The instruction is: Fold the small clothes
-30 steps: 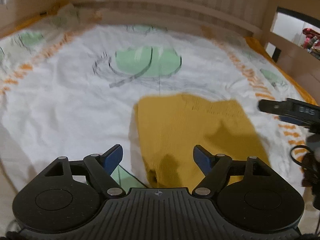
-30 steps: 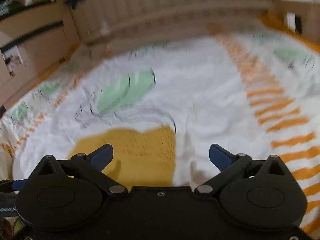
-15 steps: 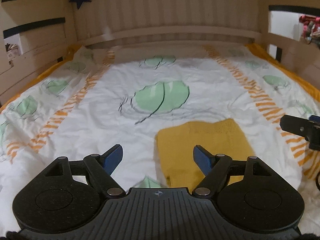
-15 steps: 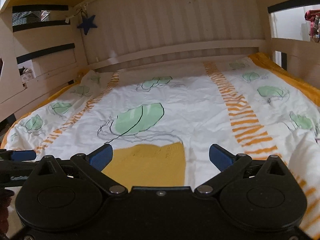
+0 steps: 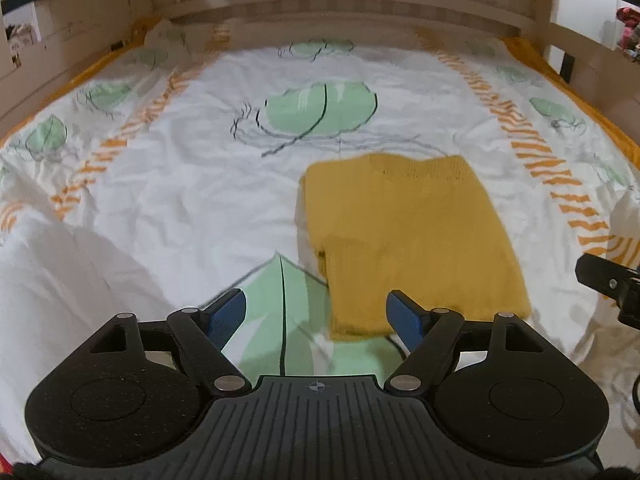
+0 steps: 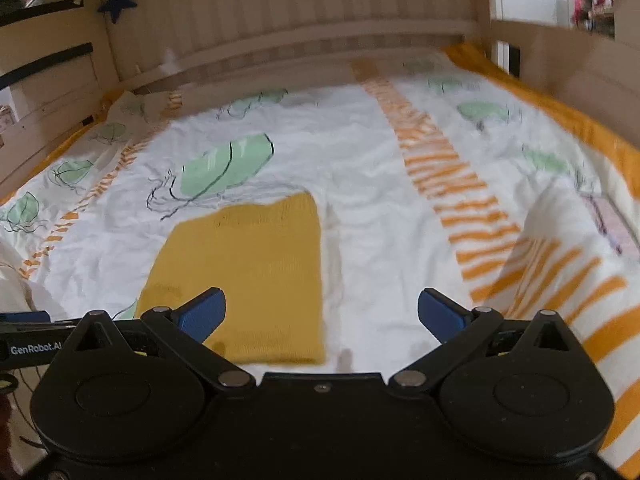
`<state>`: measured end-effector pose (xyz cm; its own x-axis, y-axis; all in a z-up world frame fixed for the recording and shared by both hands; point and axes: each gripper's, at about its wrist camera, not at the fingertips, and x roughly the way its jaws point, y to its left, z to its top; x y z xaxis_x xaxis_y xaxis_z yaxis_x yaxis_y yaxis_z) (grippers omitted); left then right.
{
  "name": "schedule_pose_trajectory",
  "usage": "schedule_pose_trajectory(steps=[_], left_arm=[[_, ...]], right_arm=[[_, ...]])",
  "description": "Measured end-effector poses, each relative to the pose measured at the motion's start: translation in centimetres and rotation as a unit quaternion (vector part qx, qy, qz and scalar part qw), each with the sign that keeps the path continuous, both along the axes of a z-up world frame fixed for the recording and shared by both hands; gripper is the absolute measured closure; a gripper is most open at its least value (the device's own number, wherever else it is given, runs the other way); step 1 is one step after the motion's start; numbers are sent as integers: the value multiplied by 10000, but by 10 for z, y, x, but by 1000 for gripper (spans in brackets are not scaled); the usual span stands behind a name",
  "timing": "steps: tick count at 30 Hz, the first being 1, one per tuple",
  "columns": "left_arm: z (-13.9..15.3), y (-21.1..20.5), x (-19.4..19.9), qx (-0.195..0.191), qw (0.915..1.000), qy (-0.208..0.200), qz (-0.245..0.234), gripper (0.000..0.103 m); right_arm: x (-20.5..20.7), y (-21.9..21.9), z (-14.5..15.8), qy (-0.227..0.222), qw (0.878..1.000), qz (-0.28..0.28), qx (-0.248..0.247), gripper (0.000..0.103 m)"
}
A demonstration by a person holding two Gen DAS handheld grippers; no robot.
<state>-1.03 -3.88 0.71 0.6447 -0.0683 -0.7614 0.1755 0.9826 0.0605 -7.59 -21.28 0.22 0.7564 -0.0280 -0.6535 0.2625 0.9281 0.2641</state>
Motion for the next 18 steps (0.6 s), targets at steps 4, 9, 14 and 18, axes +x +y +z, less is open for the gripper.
schedule_pose_trajectory(steps=[4,9,14,18], left_arm=[[-9,3,-1,-13,9998,172,31,27],[-18,8,0,-43,9994,329,101,27],[-24,13,1,-105,9988,464,116,27],[-28,12,1,-140,9983,547,107,27]], right_arm=[[-4,8,-7,201,9997,137,-69,1],[-4,13,-12,297,9993,226,-43,1],[-2,15,-15,372,9990,251,20,1],[-1,16,-15,409,9987,288,39,1]])
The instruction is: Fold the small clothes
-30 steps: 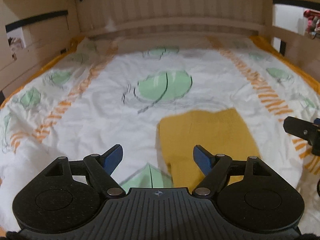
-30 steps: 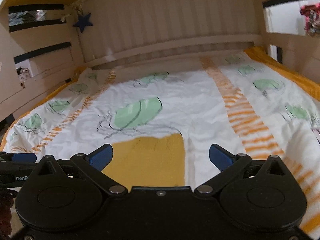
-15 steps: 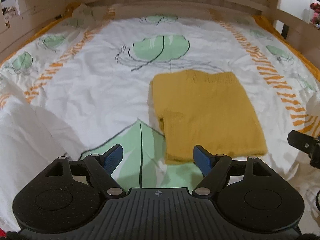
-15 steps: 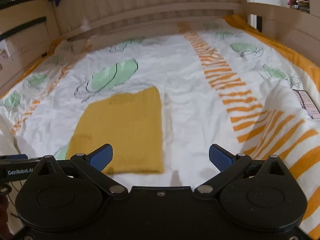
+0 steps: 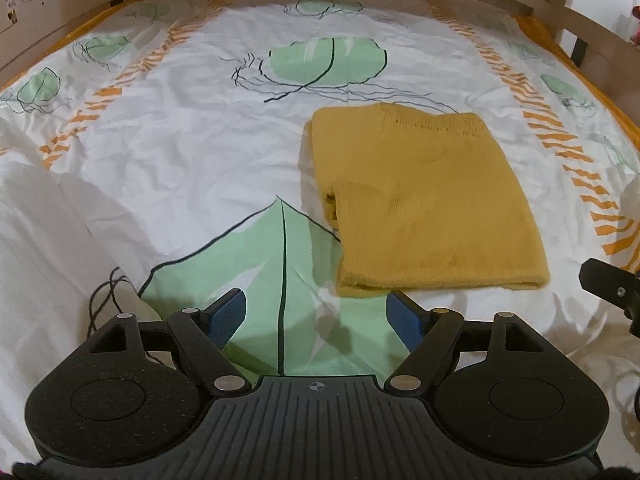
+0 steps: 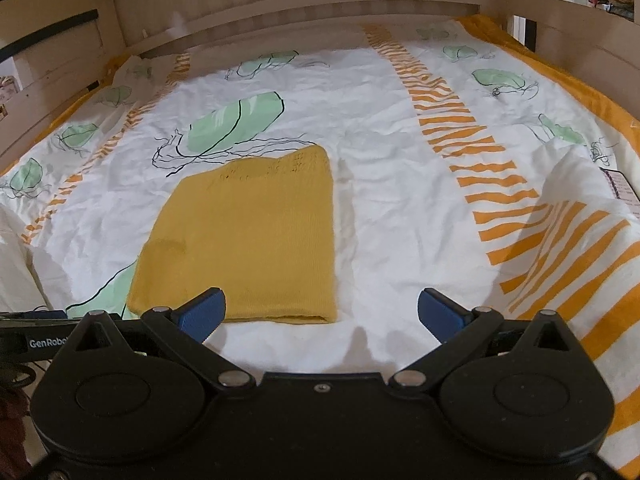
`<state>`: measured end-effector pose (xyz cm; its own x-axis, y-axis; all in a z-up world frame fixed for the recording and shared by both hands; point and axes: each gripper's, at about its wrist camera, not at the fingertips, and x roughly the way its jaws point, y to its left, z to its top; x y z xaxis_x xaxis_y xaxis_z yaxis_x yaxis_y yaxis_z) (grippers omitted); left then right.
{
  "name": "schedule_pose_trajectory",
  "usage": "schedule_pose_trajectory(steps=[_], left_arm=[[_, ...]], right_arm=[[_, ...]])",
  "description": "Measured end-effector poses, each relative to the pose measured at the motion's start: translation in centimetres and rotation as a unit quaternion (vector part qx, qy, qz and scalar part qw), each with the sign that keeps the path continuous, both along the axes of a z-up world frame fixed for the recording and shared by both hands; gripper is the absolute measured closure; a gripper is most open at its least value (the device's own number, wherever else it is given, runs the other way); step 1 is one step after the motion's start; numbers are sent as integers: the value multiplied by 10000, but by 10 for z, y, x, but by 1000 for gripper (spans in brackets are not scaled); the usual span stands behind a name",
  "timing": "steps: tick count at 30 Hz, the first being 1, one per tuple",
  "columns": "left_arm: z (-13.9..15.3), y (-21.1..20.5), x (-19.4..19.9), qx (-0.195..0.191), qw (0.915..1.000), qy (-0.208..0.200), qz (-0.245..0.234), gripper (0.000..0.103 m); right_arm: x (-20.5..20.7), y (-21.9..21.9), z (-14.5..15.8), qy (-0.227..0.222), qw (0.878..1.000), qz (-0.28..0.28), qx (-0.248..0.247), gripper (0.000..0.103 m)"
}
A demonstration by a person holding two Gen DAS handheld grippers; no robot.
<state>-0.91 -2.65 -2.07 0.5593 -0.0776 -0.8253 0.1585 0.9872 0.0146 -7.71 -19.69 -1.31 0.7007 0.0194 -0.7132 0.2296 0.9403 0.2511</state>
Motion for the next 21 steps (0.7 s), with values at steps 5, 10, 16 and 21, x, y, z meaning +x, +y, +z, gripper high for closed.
schedule_pose_trajectory(steps=[5,10,16,21], left_arm=[[-2,0,1,-43,10000,45,-18,27],[-3,1,1,-60,10000,70,-22,27],[-3,1,2,-71,9999,72,-28,27],[-3,1,2,-81,9999,92,-32,27]], right_arm=[[2,1,-1,31,10000,59,59,1],[4,4,-1,50,9999,106,82,1],[6,4,-1,69,9998,130,114,1],[7,4,-2,92,9998,146,135,1]])
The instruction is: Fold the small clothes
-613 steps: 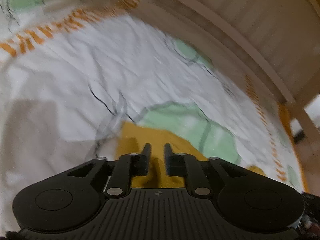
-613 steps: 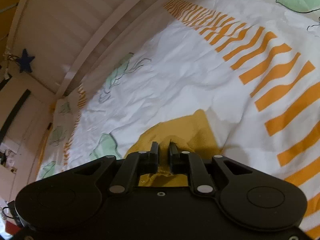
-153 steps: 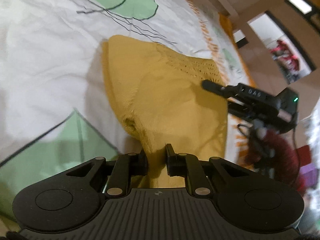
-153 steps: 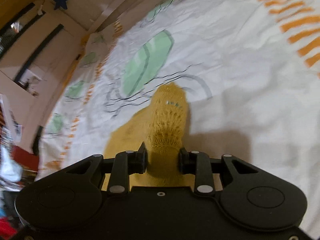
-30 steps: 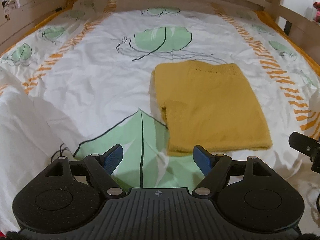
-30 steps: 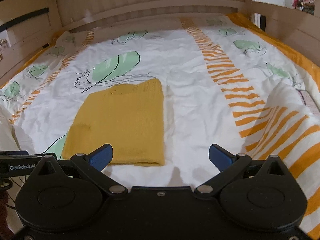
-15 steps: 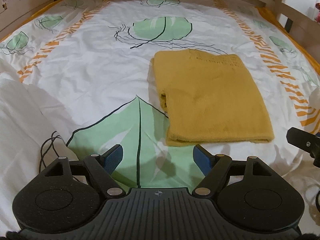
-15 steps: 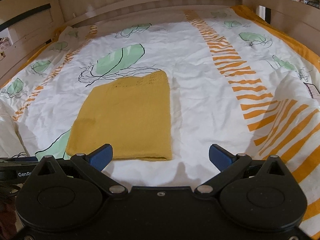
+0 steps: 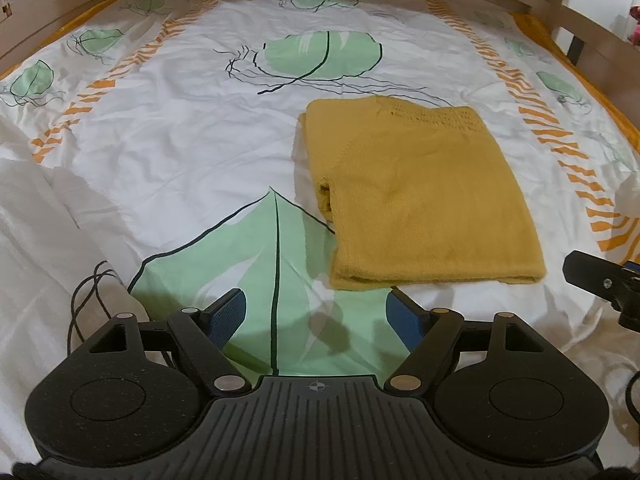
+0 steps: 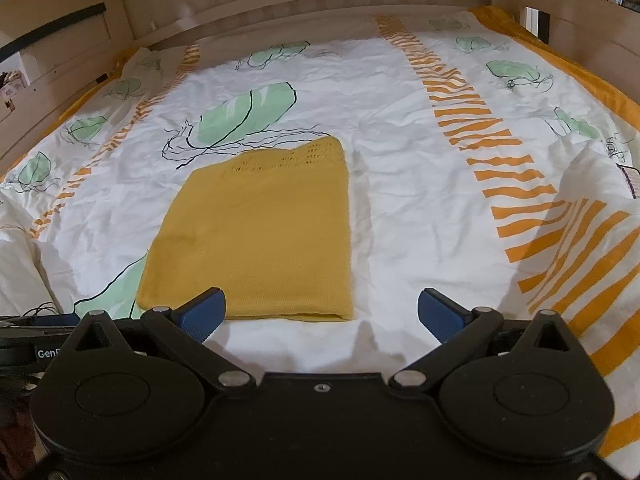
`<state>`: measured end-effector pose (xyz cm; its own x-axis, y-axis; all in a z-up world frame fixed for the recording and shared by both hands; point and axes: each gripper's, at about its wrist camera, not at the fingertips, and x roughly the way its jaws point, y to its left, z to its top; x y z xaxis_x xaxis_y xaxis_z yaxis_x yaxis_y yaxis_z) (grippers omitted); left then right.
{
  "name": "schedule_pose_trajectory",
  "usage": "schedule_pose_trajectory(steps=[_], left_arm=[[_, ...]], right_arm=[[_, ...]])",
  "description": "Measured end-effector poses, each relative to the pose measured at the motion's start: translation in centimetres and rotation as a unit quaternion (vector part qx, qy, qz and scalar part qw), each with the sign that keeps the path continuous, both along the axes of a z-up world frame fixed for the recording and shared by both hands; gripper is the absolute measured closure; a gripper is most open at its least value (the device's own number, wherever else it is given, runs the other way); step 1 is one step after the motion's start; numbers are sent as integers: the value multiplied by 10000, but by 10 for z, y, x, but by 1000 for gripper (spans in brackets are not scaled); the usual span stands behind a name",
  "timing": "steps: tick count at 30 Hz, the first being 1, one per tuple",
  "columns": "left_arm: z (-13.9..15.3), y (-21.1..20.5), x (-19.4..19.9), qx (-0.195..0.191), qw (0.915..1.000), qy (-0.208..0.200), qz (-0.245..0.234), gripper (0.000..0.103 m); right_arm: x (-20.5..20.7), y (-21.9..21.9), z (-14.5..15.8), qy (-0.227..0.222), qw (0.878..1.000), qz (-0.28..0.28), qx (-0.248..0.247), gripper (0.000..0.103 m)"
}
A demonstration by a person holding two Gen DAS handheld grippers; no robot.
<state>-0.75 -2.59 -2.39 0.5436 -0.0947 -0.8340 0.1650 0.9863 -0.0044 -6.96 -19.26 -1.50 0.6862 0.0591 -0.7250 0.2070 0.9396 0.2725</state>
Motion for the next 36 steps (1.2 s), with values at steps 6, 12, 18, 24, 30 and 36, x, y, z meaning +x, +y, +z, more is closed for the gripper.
schedule_pose_trajectory(steps=[6,12,18,24,30,36], left_arm=[[0,-1,1,-11,10000,21,-11,27],[0,-4,2,-27,10000,33,-24,27],[0,-5,4,-13,10000,55,-48,27],[0,-5,4,24,9999,82,-56,27],[-2,-4,4,29,9998,156,-96,27],[-5,-3,4,-2,9994,318,-130,27]], right_arm=[[2,0,0,23,10000,1,53,1],[5,-1,-1,60,9999,13,82,1],[7,-2,-3,104,9999,11,96,1],[10,-5,-7,192,9997,10,124,1],[11,-8,-12,298,9994,22,158,1],[13,-10,-17,423,9989,70,187,1]])
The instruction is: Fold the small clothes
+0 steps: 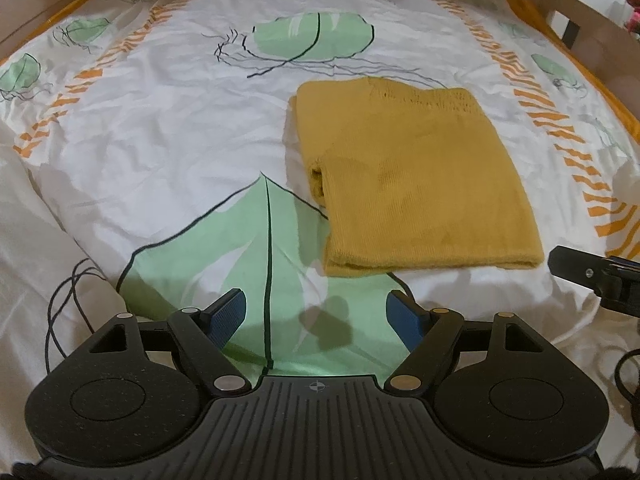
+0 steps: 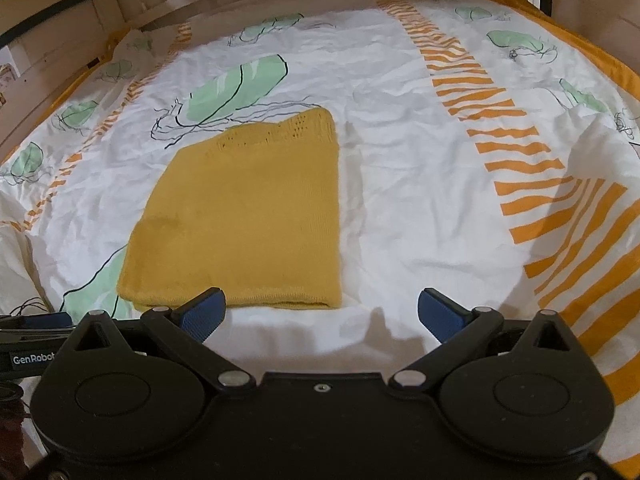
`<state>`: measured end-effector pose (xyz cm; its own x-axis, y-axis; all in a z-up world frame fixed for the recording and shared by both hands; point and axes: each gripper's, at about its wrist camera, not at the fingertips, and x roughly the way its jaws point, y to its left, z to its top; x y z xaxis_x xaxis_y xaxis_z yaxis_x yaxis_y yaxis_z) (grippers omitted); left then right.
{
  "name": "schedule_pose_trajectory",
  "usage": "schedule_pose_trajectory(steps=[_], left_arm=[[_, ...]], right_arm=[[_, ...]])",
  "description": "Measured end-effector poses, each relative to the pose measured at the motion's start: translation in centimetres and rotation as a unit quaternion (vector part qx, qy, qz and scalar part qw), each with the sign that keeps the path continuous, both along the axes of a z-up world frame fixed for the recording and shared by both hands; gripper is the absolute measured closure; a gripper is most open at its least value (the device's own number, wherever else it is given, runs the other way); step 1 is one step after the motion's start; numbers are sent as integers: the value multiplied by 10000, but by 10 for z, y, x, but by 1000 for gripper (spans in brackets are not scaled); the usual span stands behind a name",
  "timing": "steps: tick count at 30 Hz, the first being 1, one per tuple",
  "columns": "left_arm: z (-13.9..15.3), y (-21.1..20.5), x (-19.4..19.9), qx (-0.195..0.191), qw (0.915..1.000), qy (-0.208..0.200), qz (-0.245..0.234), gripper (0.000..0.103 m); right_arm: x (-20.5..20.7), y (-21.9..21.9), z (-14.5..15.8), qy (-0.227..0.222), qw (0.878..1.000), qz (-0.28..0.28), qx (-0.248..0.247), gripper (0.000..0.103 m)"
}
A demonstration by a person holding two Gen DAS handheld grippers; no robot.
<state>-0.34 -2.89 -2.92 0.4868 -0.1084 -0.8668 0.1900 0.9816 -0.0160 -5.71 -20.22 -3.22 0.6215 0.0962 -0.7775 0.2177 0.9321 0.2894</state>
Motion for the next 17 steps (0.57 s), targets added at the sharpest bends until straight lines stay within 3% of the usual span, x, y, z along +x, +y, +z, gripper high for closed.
schedule_pose_trajectory(steps=[17], left_arm=[[-9,9,7,-19,9995,303,-41,27]], right_arm=[[5,0,-12,458,9988,133,93,1]])
